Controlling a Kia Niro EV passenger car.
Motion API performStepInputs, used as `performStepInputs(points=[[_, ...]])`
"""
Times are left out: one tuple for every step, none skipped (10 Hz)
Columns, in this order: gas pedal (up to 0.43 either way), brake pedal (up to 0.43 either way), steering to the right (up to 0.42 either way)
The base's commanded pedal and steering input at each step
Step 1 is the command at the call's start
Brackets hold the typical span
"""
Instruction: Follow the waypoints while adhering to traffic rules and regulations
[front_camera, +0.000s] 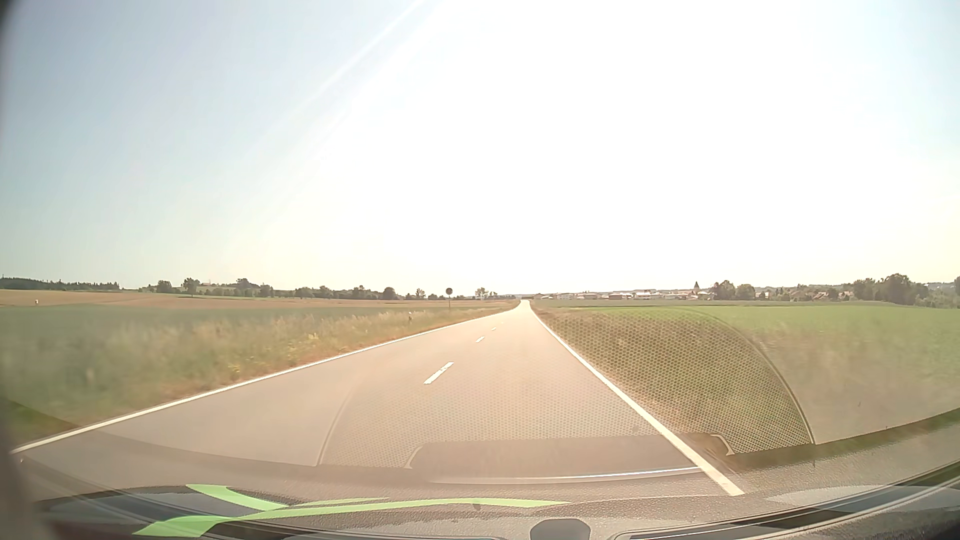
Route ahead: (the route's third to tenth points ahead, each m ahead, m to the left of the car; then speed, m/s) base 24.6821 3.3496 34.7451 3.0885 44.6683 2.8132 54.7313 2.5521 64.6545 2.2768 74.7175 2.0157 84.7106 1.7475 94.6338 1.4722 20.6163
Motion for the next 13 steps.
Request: performStepInputs(points=[[0.28, 0.0, 0.001], [0.28, 0.0, 0.001], [0.28, 0.0, 0.001], [0.28, 0.0, 0.0], [0.28, 0.0, -0.001], [0.28, 0.0, -0.001], [0.287, 0.0, -0.001], [0.299, 0.0, -0.001], [0.299, 0.0, -0.001], [0.299, 0.0, -0.001], [0.299, 0.0, -0.001], [0.28, 0.0, -0.001], [0.26, 0.0, -0.001]])
